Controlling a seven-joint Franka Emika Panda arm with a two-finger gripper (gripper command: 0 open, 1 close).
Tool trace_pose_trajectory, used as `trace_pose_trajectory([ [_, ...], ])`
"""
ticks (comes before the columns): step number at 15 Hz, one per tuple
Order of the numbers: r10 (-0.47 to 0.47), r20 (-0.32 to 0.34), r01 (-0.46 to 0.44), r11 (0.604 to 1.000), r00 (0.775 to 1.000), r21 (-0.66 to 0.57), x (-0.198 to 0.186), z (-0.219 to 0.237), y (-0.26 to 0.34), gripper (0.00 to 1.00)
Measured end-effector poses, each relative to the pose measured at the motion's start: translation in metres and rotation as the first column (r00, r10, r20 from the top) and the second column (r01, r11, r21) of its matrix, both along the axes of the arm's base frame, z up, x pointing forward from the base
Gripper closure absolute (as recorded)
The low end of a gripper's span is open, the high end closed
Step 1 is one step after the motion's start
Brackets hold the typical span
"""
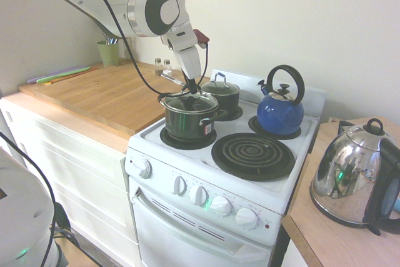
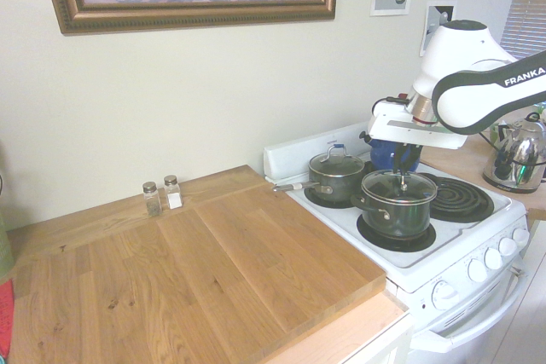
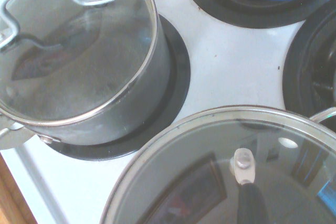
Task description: Cover the lid of the pot
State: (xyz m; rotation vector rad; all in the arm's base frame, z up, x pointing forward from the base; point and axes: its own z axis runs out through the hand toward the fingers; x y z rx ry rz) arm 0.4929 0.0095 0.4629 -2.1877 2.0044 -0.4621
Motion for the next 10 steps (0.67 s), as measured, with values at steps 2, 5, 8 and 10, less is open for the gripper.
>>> trace_pose_trajectory([
  [2,0.001,0.006,-0.001,1.000,1.000,0.000,0.0001,-0.0006,-0.0001,0.00],
  [5,0.009,0.008,-0.009,1.000,1.000,0.000,-0.0002,-0.0011,-0.0010,0.00],
  [8,0.016,0.013,-0.016,1.000,1.000,0.000,-0.0027,-0.0038,-0.0021,0.00],
  [10,0.019,0.009,-0.019,1.000,1.000,0.000,-0.0042,-0.0081,-0.0010,0.00],
])
